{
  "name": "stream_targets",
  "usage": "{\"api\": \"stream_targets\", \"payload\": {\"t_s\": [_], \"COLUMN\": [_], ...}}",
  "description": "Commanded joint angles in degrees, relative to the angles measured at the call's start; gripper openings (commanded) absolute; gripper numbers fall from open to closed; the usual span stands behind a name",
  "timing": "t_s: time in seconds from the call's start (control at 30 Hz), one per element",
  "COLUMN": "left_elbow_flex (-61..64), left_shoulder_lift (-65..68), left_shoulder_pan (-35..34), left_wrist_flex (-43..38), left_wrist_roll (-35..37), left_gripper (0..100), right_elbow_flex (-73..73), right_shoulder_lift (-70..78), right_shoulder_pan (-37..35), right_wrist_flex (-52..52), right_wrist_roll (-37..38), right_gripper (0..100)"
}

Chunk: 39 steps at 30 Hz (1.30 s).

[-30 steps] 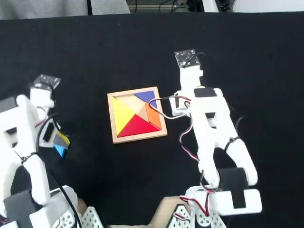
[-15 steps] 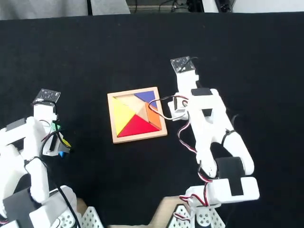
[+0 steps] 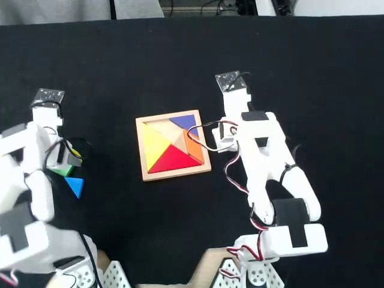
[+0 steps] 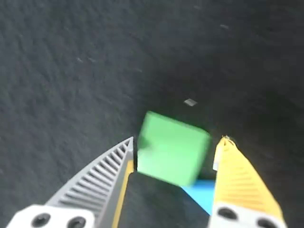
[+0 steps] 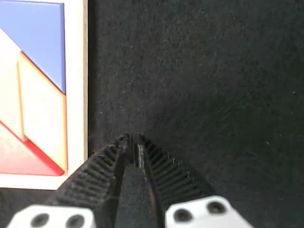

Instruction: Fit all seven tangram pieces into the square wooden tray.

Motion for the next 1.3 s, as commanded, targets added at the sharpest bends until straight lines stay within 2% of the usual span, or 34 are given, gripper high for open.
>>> {"api": "stream_targets", "payload": {"t_s": [0.0, 0.17, 0.47, 0.57, 0.67, 0.9, 1.1, 1.27], "left_elbow_flex": [-11.1, -19.9, -17.2, -15.9, -15.8, -16.0, -15.8, -16.0], "left_shoulder_lift": [7.1, 14.6, 15.6, 15.6, 15.6, 15.5, 12.4, -0.6], "left_shoulder_pan": [-2.3, -1.9, -1.9, -1.2, -1.1, -0.5, 1.2, 9.1], "left_wrist_flex": [1.1, 12.0, 12.7, 12.7, 12.7, 12.7, 14.4, 21.9], "left_wrist_roll": [-4.7, -12.5, -12.5, -6.0, 0.2, 5.0, 6.0, 10.5], "left_gripper": [28, 28, 27, 26, 21, 13, 12, 12], "right_elbow_flex": [-4.1, -4.1, -4.1, -4.1, -4.1, -4.0, -4.0, -4.2], "right_shoulder_lift": [0.0, 0.0, 0.0, 0.0, 0.0, 0.0, 0.0, 0.0], "right_shoulder_pan": [0.4, 0.4, 0.4, 0.4, 0.4, 0.4, 0.4, 0.7], "right_wrist_flex": [-0.5, -0.6, -0.9, -0.9, -0.9, -0.9, -0.9, -0.9], "right_wrist_roll": [0.4, 0.4, 0.4, 0.4, 0.5, 0.5, 0.5, 0.5], "right_gripper": [1.3, 1.3, 1.3, 1.3, 1.3, 1.2, 1.2, 1.2]}}
